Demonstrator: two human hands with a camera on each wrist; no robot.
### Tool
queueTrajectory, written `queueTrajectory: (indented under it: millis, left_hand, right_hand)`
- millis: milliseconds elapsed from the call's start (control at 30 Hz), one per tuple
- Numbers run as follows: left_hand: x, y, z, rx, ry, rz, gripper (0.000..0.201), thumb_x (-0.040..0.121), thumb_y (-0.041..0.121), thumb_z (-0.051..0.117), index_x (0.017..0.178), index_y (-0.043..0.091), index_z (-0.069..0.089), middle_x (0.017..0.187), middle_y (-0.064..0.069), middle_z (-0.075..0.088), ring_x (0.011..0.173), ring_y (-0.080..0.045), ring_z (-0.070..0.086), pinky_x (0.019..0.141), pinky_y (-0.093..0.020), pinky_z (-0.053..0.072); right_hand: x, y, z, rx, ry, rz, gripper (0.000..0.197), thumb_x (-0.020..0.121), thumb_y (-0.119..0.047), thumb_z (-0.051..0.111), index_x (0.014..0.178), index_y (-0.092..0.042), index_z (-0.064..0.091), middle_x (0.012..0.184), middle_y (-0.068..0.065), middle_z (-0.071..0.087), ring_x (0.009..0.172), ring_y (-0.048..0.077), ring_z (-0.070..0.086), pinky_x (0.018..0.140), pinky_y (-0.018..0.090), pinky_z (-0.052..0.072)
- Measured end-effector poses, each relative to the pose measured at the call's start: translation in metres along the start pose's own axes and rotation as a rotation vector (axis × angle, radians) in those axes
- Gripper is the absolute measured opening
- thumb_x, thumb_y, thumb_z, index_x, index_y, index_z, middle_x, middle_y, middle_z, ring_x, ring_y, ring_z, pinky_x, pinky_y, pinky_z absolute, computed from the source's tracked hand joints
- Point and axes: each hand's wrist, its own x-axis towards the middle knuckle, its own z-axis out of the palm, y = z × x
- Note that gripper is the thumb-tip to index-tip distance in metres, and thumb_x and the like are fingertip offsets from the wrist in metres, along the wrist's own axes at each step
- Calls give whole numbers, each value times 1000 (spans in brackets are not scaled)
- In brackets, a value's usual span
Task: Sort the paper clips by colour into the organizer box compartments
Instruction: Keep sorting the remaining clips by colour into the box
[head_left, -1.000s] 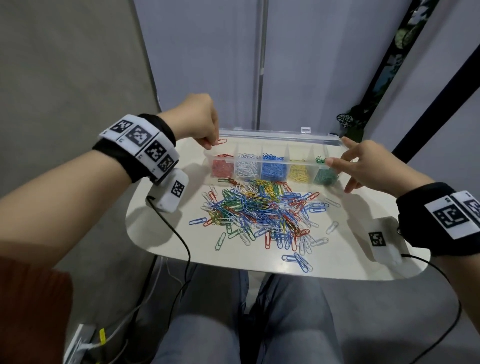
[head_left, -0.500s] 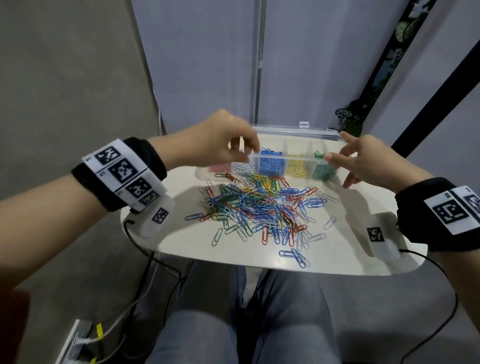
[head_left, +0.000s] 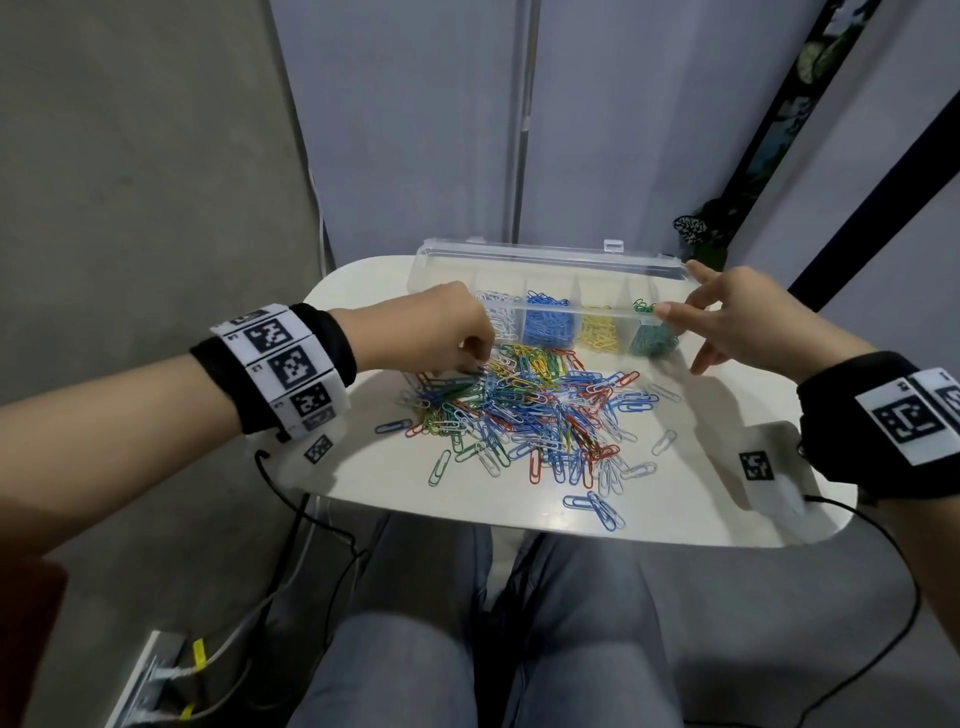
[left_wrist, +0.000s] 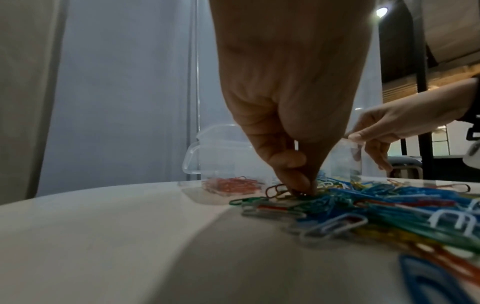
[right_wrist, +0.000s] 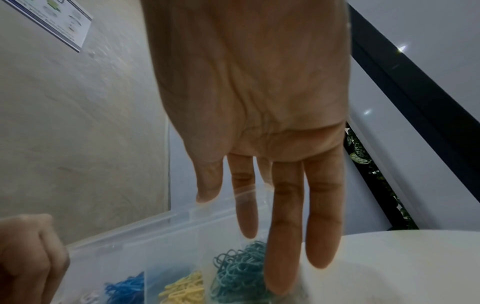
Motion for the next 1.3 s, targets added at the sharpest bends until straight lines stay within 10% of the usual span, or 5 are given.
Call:
queueTrajectory:
  millis: [100,667,1033,1200,1300]
  left_hand:
    - [-1,4,-4,-181,88,-10,3,83,7,72,83,9,74,56,19,58,46,-3,59,60,-6,42]
    - [-2,14,-24,-867,54,-236,12,86,6,69,85,-6,68,54,2,65,37,-8,47,35,-17,33]
    - [31,-3,-41,-588,286,-539,17,79,17,79,83,1,74,43,8,49,39,-3,39,36,-11,26]
    - [34,-4,-39,-267,269,-387,29,76,30,80,100,13,75,103,-8,61,98,-21,56,72,-23,36]
    - [22,2,-39,-201,294,-42,19,74,27,82,90,22,74,93,0,47,83,-13,46,71,-26,32]
  right_hand:
    - [0,0,0,-5,-12,11,42,89,-45,61,79,-6,71,140,22,49,121,29,58,70,40,59]
    - [2,1,0,-2,-15,24,43,89,-46,61,80,-4,70,140,23,50,122,29,57,67,34,57]
    - [1,-1,1,-11,-20,27,43,89,-44,61,81,-3,69,140,22,50,123,30,56,66,39,59]
    - [-1,-3,0,-17,-23,28,42,89,-44,61,83,-3,70,145,17,46,122,29,57,61,35,58]
    - [-1,-3,0,-15,-26,21,43,90,-44,60,84,-3,70,149,13,41,120,27,59,59,30,55]
